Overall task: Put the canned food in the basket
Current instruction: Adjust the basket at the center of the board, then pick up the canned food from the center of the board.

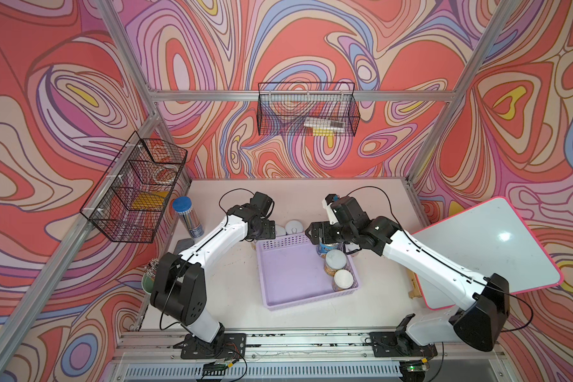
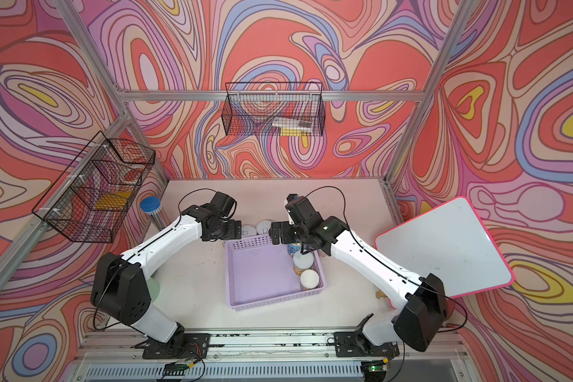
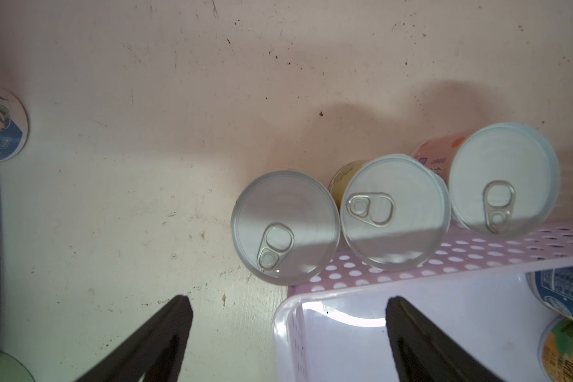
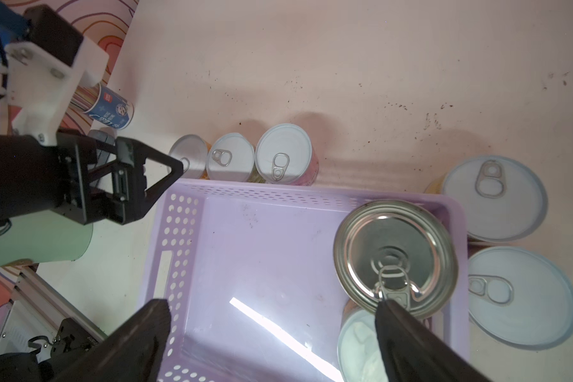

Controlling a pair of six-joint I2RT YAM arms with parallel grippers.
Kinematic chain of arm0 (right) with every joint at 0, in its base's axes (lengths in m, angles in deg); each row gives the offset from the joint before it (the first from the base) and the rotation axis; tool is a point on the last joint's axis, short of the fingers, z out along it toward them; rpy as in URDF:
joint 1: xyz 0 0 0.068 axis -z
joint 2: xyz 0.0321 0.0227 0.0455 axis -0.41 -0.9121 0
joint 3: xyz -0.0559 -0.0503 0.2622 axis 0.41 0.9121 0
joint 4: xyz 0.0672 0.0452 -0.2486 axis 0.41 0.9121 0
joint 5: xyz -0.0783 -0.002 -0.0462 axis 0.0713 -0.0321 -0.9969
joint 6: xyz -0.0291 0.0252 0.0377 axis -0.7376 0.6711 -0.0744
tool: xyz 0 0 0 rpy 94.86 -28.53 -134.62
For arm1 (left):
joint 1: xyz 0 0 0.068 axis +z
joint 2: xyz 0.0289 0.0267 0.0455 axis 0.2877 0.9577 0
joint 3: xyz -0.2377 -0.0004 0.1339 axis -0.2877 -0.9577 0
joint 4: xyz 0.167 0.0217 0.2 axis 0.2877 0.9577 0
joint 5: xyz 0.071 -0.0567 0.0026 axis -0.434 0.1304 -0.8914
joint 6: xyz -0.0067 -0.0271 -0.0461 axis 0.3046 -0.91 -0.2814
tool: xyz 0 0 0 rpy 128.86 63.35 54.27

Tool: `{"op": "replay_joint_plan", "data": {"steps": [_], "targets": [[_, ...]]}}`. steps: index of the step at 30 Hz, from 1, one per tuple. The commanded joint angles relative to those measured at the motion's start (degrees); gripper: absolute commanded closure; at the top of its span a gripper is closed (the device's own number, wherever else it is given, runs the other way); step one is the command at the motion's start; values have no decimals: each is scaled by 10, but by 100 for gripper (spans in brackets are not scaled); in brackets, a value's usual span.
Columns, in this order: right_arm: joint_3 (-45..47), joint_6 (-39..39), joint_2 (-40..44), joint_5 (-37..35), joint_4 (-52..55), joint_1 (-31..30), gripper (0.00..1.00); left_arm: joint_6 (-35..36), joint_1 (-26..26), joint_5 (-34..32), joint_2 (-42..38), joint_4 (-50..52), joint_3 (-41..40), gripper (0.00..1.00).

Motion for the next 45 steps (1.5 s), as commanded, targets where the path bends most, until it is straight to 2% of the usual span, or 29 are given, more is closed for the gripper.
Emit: {"op": "replay_joint_plan", "data": {"steps": [1, 7, 14, 26, 45], "targets": [[-4, 13, -3, -14, 3, -10, 2, -6, 15, 9, 25, -3, 28, 4], [15, 6, 15, 16, -14, -23, 2, 4, 27, -2, 75, 15, 73, 4], [-5, -19, 14, 40, -32, -53, 2, 6, 37, -1, 110, 17, 91, 4], [0, -23, 20, 25, -26, -57, 2, 11, 41, -5, 149, 15, 88, 4], [4, -18, 2, 32, -36, -58, 2, -2, 41, 6, 91, 1, -5, 4]]}}
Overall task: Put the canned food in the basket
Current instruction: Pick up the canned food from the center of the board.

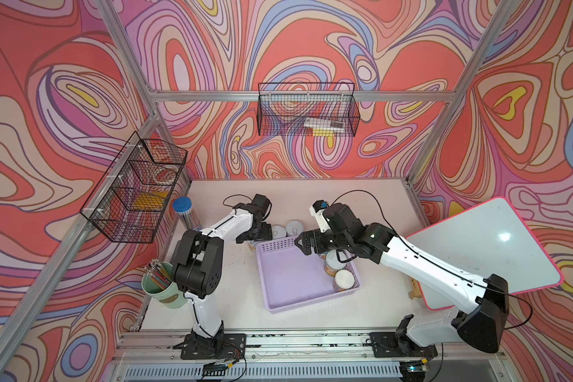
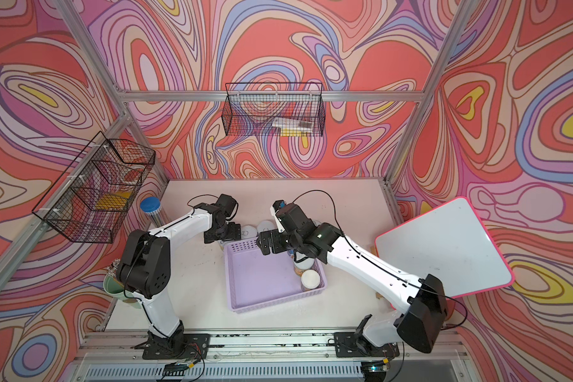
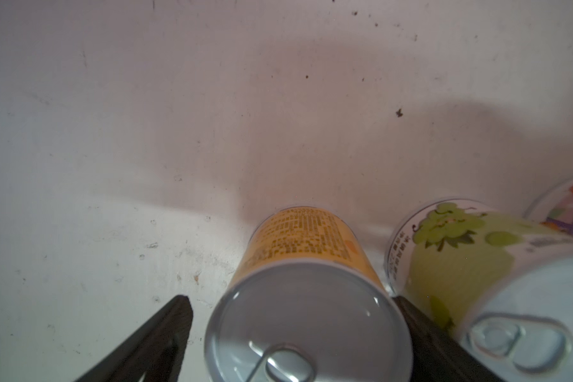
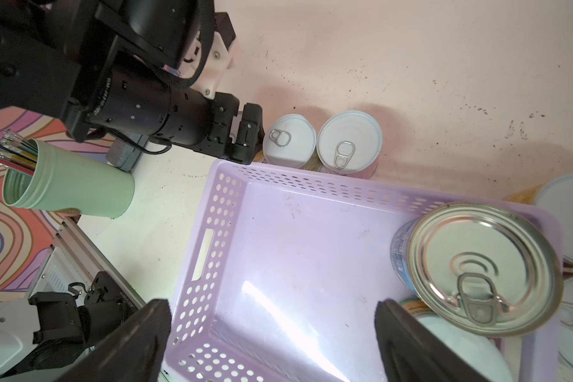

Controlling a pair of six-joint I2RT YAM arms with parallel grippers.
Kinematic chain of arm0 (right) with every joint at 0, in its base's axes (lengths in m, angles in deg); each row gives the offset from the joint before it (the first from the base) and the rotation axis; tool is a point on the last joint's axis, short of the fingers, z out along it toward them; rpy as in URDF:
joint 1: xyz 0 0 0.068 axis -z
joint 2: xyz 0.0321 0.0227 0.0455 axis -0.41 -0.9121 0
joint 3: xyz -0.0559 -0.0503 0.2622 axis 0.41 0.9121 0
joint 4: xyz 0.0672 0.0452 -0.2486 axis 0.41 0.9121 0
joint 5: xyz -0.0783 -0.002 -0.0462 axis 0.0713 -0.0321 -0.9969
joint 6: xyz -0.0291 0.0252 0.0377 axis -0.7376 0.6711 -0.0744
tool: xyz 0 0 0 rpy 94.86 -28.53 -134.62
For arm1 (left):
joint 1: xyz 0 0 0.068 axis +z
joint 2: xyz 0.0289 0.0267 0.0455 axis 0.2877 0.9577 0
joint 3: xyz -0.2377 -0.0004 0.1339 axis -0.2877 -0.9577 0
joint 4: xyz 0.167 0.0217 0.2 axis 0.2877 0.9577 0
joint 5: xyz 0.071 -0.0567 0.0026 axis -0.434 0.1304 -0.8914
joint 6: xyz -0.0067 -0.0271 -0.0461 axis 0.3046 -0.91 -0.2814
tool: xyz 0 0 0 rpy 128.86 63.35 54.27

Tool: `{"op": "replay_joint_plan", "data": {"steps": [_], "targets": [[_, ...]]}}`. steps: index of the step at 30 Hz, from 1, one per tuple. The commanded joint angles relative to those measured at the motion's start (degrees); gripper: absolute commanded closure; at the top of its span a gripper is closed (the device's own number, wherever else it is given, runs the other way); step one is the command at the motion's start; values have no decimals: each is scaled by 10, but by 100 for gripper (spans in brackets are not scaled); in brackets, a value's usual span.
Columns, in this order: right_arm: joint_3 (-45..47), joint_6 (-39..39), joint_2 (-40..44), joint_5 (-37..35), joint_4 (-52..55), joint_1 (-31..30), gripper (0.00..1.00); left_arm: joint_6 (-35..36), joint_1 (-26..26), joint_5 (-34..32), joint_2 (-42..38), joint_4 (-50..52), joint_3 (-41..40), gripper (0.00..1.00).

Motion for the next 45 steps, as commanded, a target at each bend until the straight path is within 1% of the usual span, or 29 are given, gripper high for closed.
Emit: {"op": "replay_joint_plan", "data": {"steps": [1, 3, 6, 8, 13, 18, 25, 29, 35, 45], "targets": [[-2, -3, -8, 6, -11, -3, 2, 0, 1, -6, -31, 19, -20, 4], [-5, -3, -12, 7, -12, -2, 3, 1, 1, -13, -39, 19, -29, 4], [-10, -4, -19, 10, -11, -4, 3, 5, 2, -20, -38, 23, -31, 8], [-15, -3, -23, 13, -11, -4, 3, 5, 4, -16, -35, 23, -31, 10], [-27, -5, -35, 13, -5, -7, 3, 7, 11, -6, -31, 18, -28, 12], [-33, -5, -41, 14, -1, -10, 4, 8, 18, 7, -31, 12, -30, 16], [-34, 1, -45, 34, -26, -10, 4, 10, 21, 17, -30, 6, -37, 21], [-33, 9, -45, 47, -52, -11, 4, 13, 24, 13, -34, 7, -40, 23], [-42, 15, -51, 47, -63, -10, 4, 22, 30, -4, -52, 17, -41, 25], [-47, 18, -49, 41, -74, -10, 4, 42, 33, -30, -97, 56, -6, 27]]}}
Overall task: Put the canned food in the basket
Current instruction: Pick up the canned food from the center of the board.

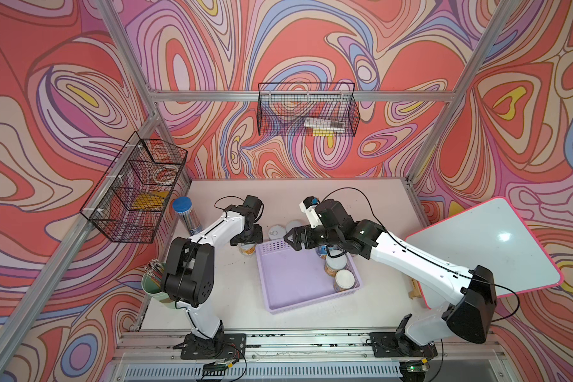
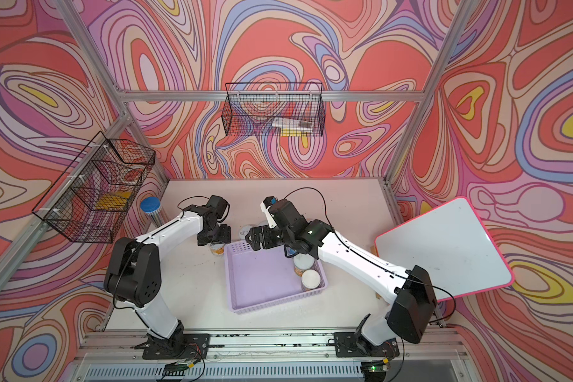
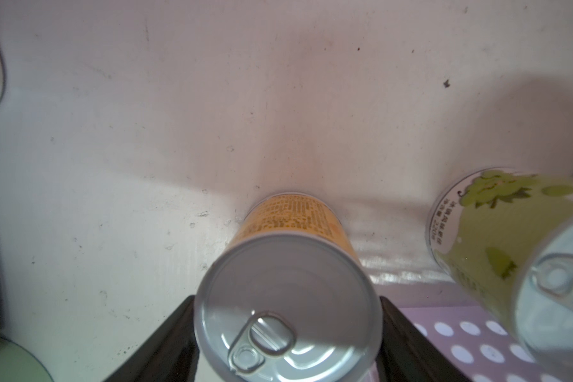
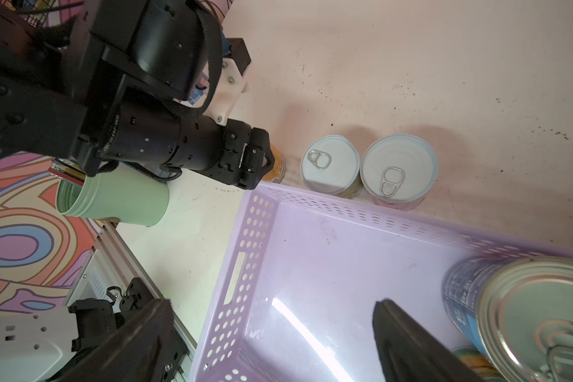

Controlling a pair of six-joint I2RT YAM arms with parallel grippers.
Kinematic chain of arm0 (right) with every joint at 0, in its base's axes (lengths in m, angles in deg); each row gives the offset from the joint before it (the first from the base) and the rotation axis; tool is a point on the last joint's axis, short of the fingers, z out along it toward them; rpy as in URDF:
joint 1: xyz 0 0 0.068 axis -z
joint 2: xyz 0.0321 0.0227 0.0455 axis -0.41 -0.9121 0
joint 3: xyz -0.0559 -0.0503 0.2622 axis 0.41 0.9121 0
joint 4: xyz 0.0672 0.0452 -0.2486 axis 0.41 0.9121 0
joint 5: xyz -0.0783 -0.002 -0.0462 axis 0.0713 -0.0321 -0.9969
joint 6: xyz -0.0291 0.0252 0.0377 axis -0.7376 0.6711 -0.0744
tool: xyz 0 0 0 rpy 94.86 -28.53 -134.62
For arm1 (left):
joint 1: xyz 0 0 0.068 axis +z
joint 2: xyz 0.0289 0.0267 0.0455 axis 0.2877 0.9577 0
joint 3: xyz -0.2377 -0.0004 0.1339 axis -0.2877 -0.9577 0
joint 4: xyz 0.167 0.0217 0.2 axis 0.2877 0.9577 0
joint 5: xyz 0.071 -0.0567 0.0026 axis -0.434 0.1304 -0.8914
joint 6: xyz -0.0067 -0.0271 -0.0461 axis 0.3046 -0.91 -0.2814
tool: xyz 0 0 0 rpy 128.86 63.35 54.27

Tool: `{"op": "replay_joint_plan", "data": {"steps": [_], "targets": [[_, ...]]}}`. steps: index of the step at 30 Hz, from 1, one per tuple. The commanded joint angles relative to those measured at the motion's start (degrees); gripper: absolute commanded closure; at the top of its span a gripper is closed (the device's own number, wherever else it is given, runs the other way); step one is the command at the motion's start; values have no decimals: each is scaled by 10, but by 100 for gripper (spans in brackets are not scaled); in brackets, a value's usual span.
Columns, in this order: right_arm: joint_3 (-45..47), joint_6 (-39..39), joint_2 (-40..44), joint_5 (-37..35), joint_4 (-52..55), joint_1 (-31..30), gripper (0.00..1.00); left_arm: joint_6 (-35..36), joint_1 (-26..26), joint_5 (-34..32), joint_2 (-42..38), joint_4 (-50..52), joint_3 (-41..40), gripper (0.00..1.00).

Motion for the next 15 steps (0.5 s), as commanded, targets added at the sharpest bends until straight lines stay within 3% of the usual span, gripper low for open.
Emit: {"op": "replay_joint_plan", "data": {"steps": [1, 8, 15], "targets": [[-22, 3, -2, -5, -14, -4, 4, 14, 5, -28, -47, 31, 30, 28], [-42, -1, -12, -2, -13, -4, 4, 26, 5, -29, -88, 51, 41, 28], [-43, -2, -14, -4, -22, -4, 5, 57, 5, 13, -138, 57, 38, 28]]}}
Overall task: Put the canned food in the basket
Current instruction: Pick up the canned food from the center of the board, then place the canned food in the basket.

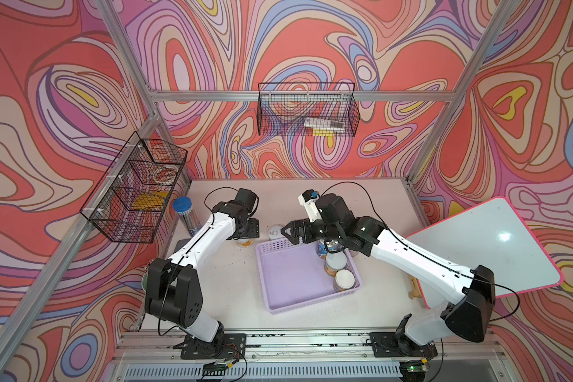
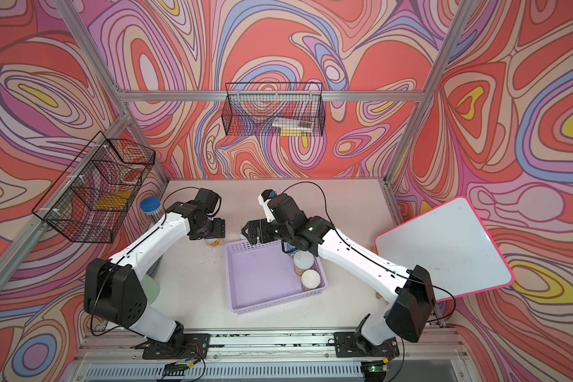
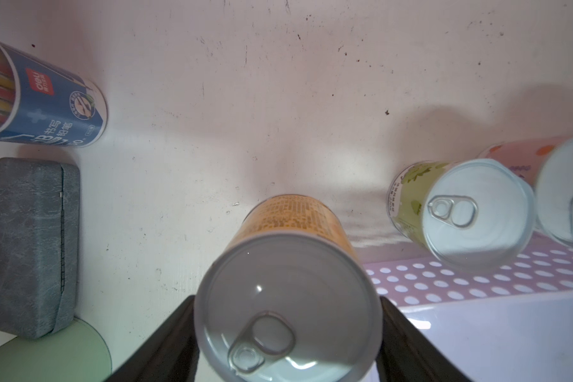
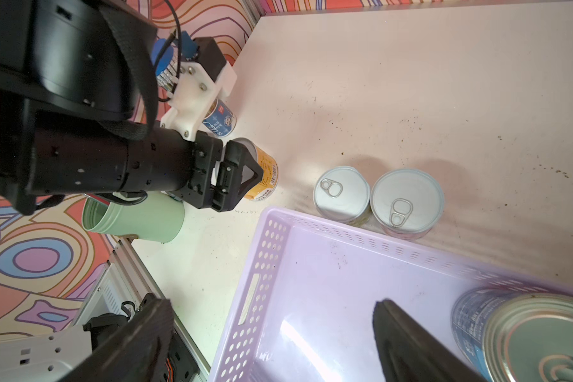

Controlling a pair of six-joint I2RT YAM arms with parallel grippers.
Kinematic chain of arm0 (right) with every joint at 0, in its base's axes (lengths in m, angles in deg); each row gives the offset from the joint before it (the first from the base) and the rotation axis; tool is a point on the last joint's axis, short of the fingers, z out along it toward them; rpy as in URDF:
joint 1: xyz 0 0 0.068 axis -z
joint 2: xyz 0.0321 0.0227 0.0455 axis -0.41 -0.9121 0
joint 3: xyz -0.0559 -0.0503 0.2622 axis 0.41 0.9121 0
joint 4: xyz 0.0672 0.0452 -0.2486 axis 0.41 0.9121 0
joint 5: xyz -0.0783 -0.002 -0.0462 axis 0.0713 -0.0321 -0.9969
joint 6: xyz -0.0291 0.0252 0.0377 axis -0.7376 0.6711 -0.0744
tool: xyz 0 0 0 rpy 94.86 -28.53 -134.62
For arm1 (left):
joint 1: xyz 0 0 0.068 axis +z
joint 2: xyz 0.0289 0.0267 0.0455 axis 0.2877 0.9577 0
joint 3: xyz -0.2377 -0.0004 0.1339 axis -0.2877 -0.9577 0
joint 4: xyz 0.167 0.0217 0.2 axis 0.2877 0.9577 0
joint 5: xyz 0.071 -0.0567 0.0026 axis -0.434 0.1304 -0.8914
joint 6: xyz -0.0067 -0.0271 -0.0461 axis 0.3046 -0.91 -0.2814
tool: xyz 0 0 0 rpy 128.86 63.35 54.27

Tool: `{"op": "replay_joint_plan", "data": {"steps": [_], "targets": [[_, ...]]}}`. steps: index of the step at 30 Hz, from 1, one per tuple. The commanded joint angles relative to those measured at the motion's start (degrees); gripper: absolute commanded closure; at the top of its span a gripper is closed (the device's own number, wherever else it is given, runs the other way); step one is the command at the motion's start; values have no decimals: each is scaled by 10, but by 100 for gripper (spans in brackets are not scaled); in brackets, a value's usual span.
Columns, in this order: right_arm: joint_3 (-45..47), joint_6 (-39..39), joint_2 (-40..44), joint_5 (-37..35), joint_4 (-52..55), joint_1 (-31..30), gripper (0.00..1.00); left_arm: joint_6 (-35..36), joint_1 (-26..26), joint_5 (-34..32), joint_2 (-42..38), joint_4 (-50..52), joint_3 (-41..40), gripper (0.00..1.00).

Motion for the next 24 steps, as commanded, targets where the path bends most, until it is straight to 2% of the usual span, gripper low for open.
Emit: {"op": "replay_joint_plan", "data": {"steps": [1, 7, 11, 19, 24], "targets": [[-8, 0, -6, -5, -11, -4, 5, 27, 4, 18, -42, 13, 15, 28], [3, 12, 5, -38, -35, -3, 2, 50, -10, 42, -76, 29, 17, 28], [9, 8, 10, -64, -25, -4, 7, 63, -43, 48, -93, 40, 17, 28], [7, -45, 22, -66, 49, 2, 8, 66, -100, 85, -108, 20, 5, 28], [25, -78, 49, -30, 72, 17, 6, 59, -126, 107, -102, -7, 1, 29]]}}
